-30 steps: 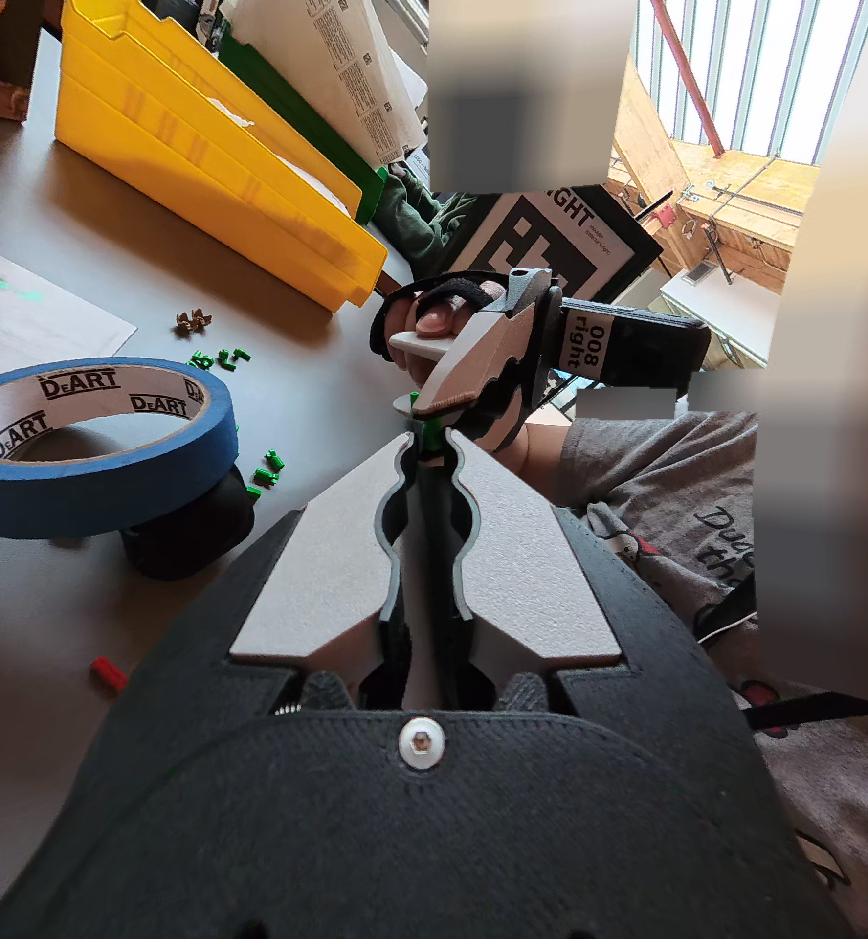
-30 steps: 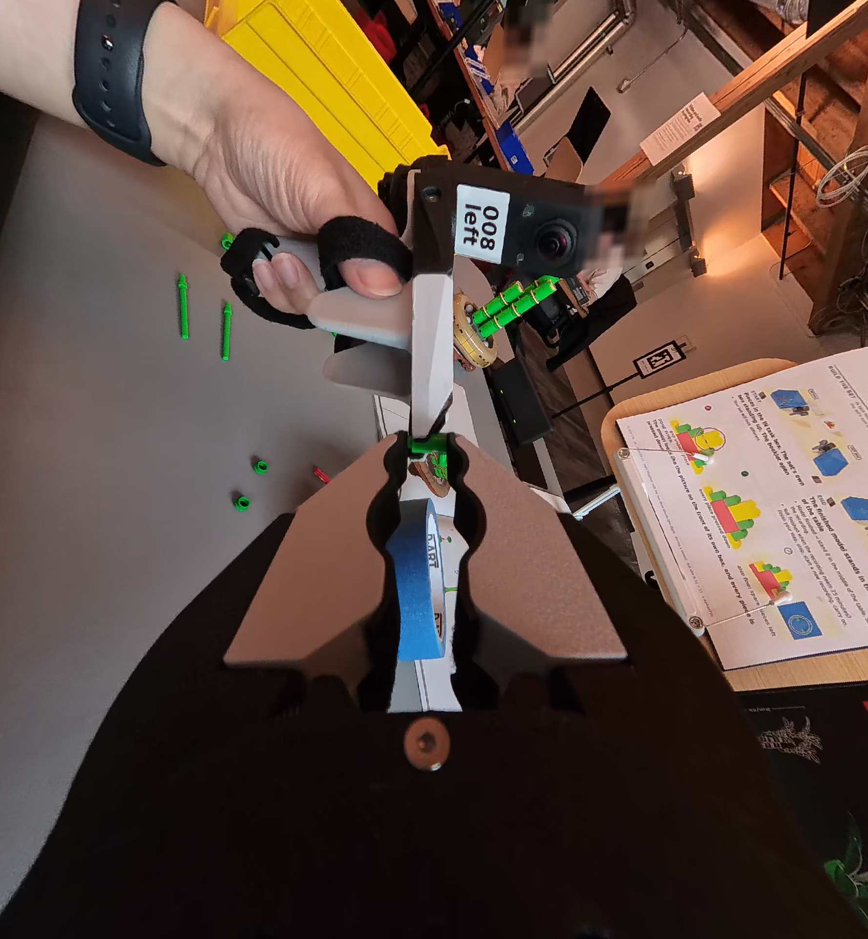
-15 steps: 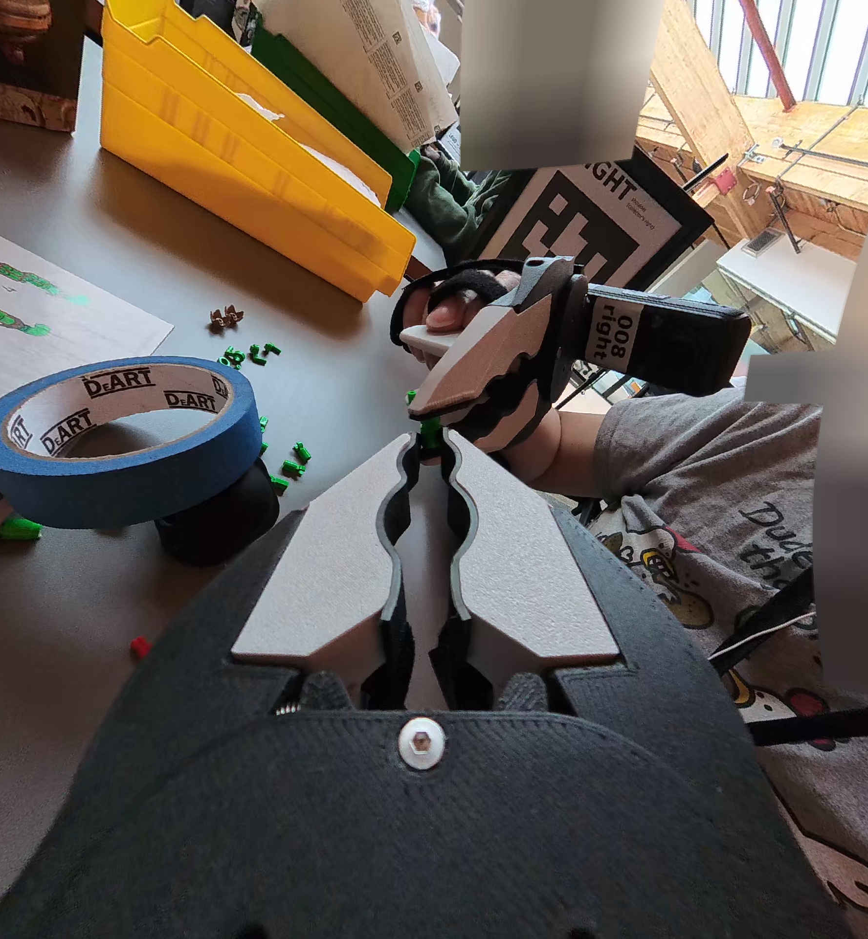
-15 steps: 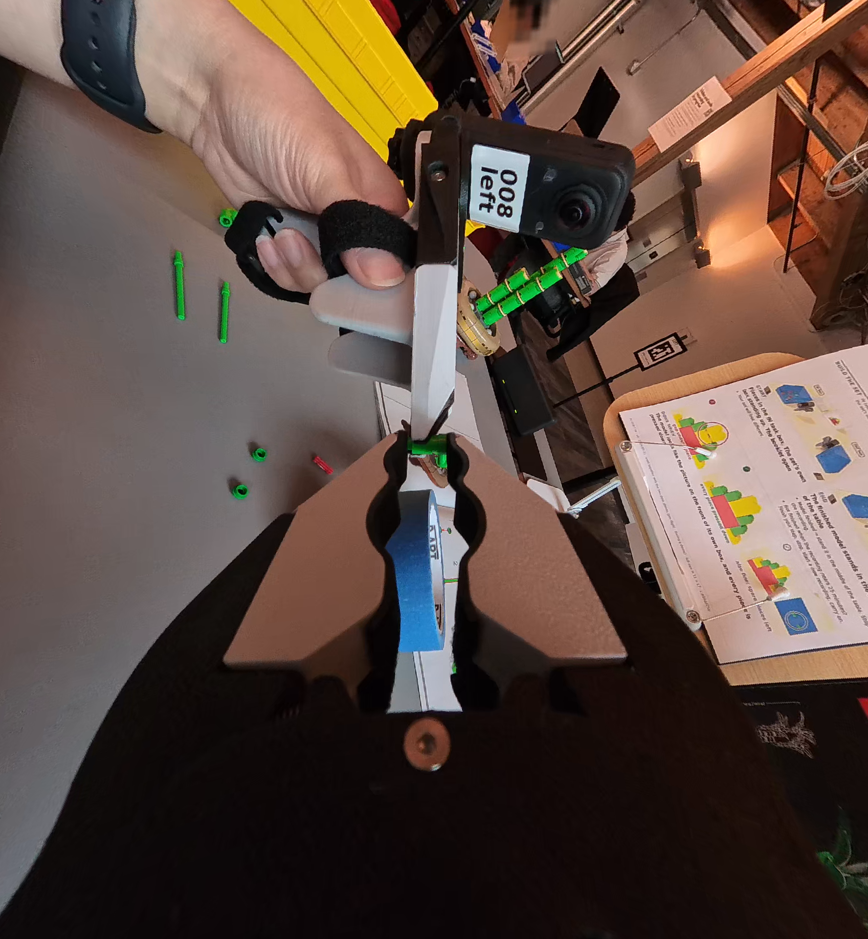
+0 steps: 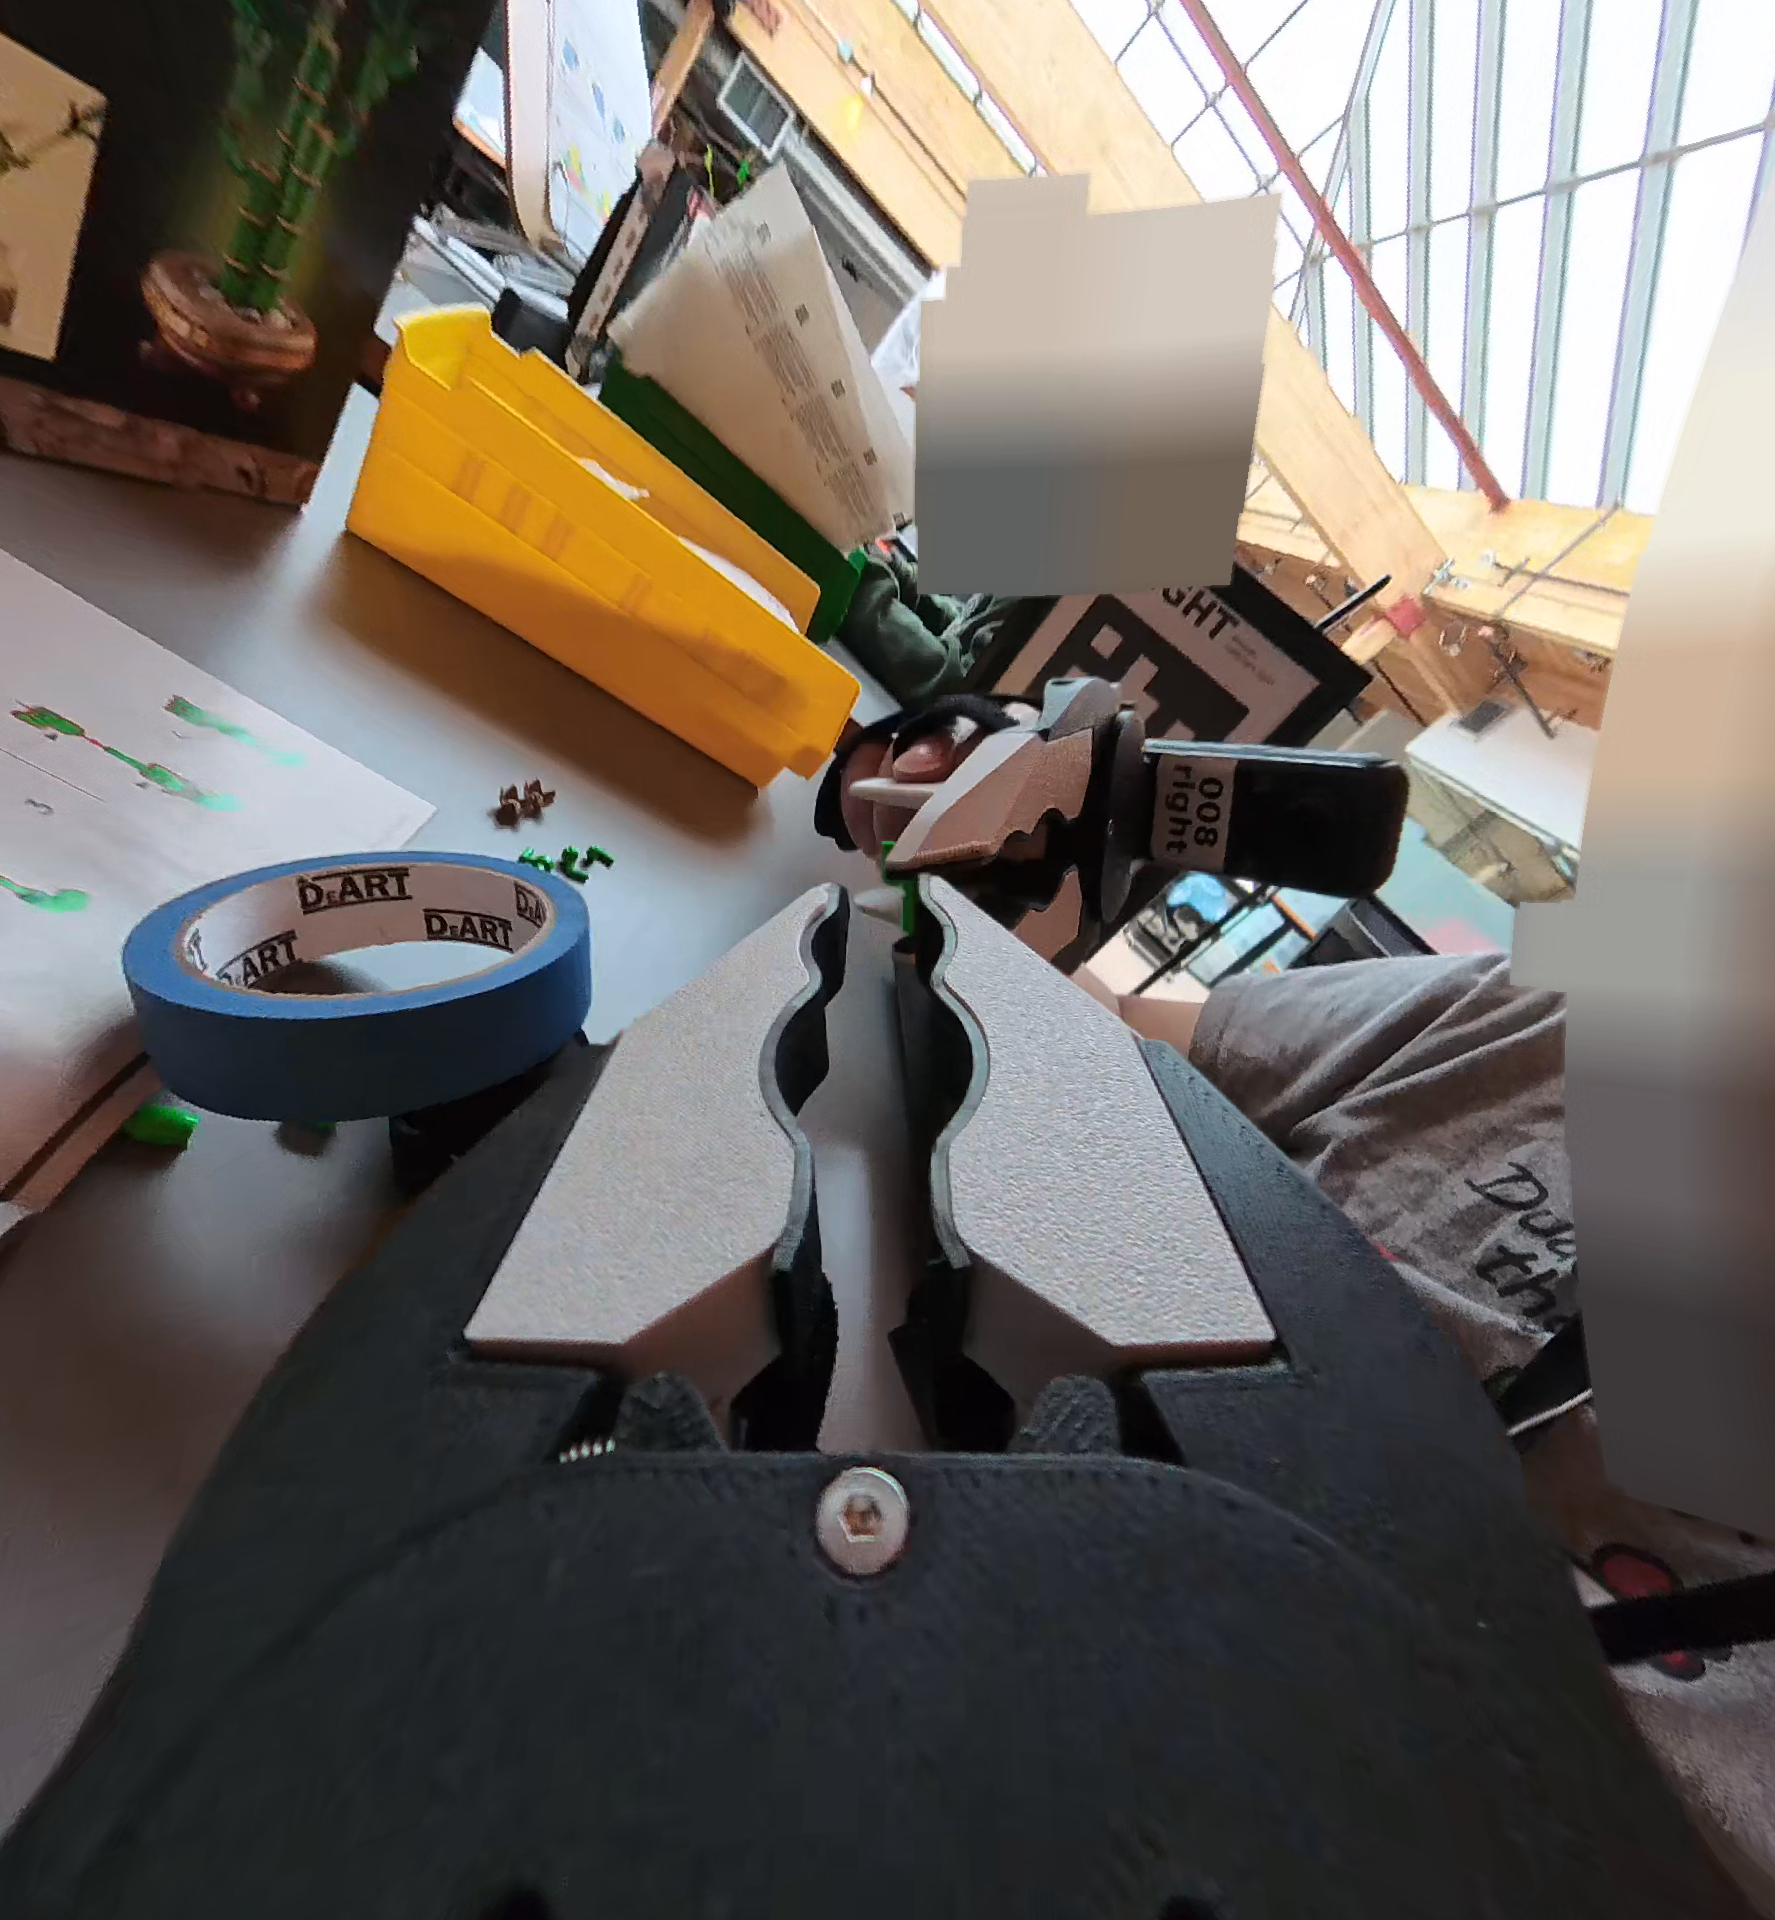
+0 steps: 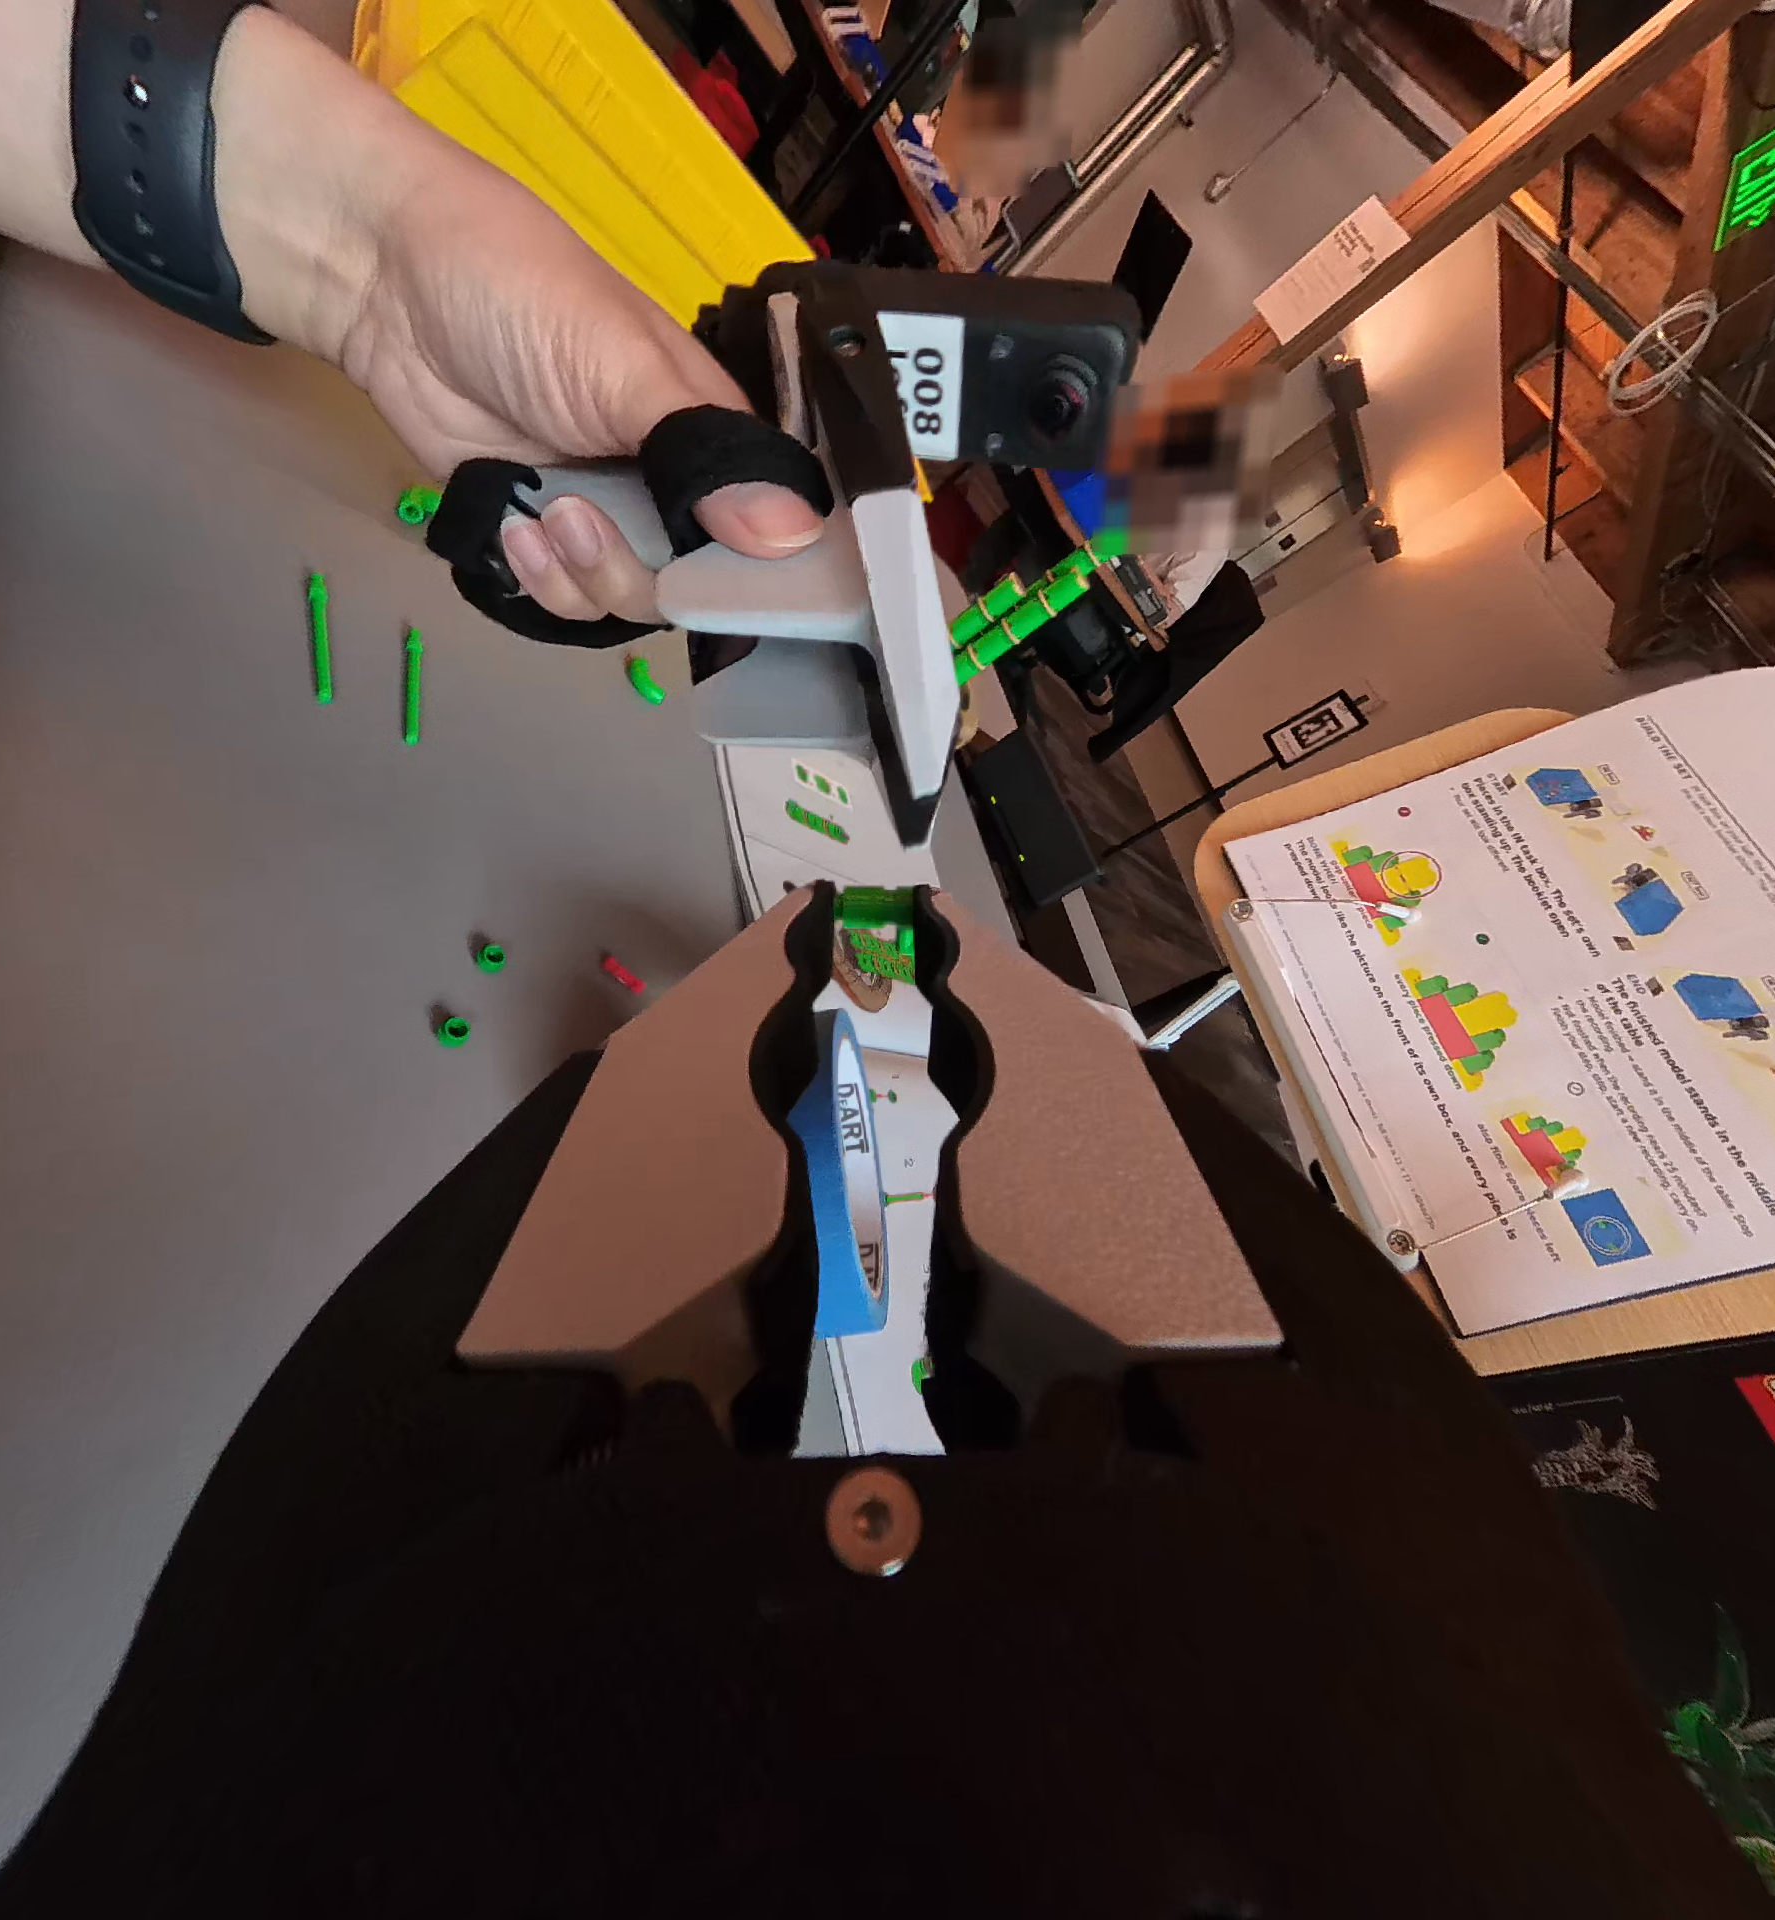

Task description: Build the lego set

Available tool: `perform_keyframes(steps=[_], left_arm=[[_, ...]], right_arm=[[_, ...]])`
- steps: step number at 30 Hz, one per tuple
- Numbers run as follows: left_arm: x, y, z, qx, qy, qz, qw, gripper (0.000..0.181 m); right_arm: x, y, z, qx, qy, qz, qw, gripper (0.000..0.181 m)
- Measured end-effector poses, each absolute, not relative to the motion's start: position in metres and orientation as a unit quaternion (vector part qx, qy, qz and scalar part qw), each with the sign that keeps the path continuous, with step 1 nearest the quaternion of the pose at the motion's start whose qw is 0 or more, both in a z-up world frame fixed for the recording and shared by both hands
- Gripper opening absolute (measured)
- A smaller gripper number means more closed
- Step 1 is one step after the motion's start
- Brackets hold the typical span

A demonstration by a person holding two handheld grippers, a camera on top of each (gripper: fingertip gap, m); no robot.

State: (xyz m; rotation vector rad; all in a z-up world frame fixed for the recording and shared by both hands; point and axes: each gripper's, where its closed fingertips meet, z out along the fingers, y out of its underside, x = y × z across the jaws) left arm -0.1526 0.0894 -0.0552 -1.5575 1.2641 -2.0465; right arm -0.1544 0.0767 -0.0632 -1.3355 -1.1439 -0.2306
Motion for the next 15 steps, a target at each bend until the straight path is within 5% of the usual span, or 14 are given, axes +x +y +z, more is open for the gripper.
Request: perform_keyframes(steps=[15], left_arm=[[-0.150, 0.076, -0.056, -0.527, 0.451, -0.712, 0.115, 0.008]], right_arm=[[-0.151, 0.076, -0.060, -0.581, -0.493, -0.091, 0.641, 0.012]])
